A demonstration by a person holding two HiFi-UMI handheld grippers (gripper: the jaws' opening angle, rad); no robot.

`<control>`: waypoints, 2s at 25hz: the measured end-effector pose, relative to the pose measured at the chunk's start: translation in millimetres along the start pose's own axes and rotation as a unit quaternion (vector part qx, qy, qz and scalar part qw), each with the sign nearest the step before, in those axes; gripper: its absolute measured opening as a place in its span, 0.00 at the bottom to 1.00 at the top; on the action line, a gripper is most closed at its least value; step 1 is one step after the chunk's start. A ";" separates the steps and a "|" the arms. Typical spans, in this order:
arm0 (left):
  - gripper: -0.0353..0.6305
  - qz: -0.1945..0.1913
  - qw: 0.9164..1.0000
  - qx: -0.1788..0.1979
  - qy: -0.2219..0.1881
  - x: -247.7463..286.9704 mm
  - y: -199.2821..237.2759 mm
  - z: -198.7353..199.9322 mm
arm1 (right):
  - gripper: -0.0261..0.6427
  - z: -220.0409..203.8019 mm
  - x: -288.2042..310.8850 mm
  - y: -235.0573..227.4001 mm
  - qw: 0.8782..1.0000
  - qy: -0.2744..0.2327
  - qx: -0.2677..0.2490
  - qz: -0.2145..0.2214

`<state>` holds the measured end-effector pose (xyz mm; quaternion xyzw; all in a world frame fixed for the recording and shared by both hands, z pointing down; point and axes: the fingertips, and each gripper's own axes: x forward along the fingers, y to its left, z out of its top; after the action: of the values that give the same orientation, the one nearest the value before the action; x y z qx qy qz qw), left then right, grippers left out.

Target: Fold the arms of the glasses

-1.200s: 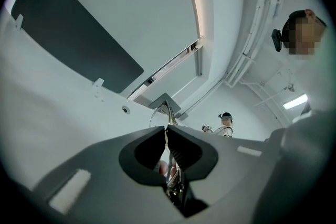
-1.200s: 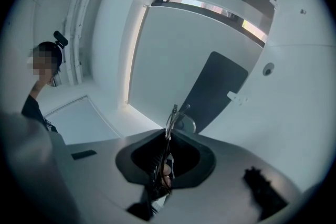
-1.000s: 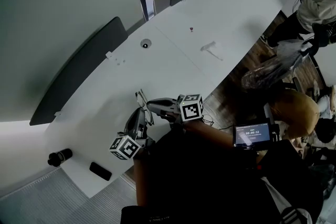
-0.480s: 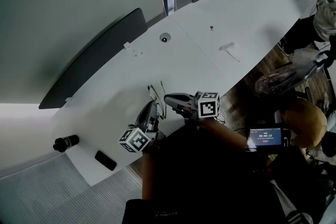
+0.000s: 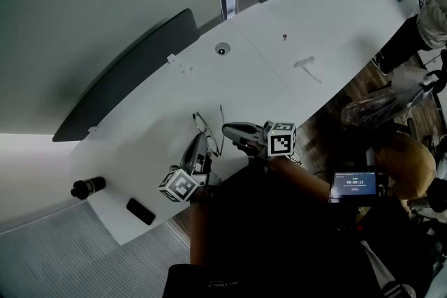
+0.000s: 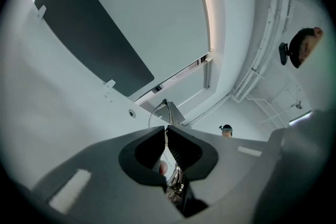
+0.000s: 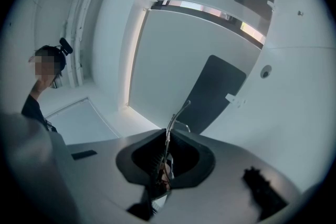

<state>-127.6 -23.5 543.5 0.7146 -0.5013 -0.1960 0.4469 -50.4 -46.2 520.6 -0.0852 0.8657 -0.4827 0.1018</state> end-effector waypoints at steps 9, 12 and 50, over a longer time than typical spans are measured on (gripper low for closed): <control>0.09 0.013 1.000 -0.007 -0.010 -1.2 3.1 7.2 | 0.08 3.3 -1.2 2.1 1.000 0.001 -0.003 0.000; 0.09 0.017 1.000 -0.009 -0.010 -2.7 6.0 7.0 | 0.08 3.7 -2.0 1.6 1.000 -0.002 -0.001 -0.001; 0.09 0.005 0.991 -0.112 -0.079 -13.2 19.1 24.6 | 0.08 4.1 -2.7 2.2 1.000 -0.004 -0.009 -0.005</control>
<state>-161.5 -24.5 544.4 0.6399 -0.5135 -0.3047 0.4837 -46.9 -47.7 516.9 -0.0924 0.8689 -0.4754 0.1023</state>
